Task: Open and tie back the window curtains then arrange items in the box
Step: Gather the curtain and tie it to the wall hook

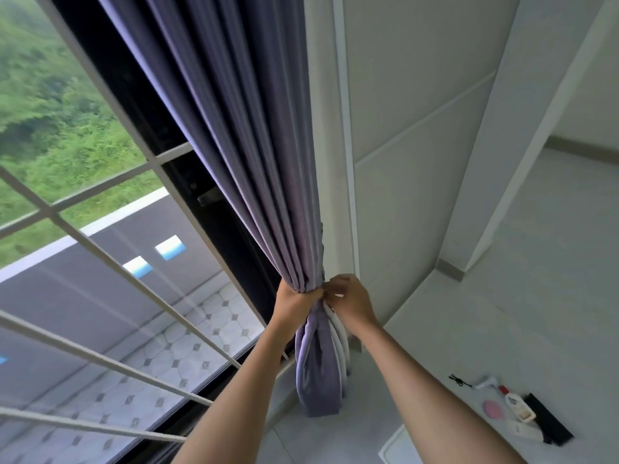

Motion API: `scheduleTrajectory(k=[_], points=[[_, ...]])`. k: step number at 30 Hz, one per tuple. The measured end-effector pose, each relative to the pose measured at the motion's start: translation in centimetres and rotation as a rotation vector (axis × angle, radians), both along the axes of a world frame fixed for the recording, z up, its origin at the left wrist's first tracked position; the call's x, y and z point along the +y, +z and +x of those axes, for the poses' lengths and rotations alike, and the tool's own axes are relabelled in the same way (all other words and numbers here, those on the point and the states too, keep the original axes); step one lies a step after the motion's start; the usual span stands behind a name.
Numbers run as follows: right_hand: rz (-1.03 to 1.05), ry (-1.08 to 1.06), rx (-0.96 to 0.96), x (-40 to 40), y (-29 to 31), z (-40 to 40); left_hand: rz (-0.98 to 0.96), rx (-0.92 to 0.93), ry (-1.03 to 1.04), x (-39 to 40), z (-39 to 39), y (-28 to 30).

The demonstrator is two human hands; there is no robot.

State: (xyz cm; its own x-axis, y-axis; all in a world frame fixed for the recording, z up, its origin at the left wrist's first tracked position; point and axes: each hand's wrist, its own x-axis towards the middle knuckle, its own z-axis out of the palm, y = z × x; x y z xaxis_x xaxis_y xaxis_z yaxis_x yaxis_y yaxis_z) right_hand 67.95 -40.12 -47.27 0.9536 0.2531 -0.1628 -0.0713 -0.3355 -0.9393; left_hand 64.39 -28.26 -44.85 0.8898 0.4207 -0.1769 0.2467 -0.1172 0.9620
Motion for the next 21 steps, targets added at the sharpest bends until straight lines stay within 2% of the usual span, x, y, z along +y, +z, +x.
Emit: scheduleTrajectory(k=[1, 3, 6, 9, 15, 17, 21], points=[[-0.004, -0.017, 0.001, 0.2, 0.3, 0.1, 0.007, -0.008, -0.015, 0.1, -0.1, 0.2], [0.131, -0.035, 0.102, 0.6, 0.9, 0.4, -0.019, -0.017, -0.027, 0.1, -0.4, 0.6], [0.265, 0.124, 0.190, 1.1, 1.0, 1.6, -0.049, -0.031, -0.016, 0.3, -0.7, 0.7], [0.110, 0.294, 0.185, 1.3, 1.8, 2.6, -0.060, -0.048, -0.007, 0.7, -1.0, 0.5], [-0.094, 0.341, 0.041, 0.0, 1.8, 3.6, -0.069, -0.109, 0.104, -0.3, -1.6, -0.5], [-0.168, 0.274, -0.060, -0.2, 1.6, 2.8, -0.042, -0.139, 0.140, -1.1, -2.0, -0.6], [-0.425, 0.263, -0.568, -1.0, 0.4, 1.6, 0.106, -0.160, 0.271, -2.1, -2.0, -1.7]])
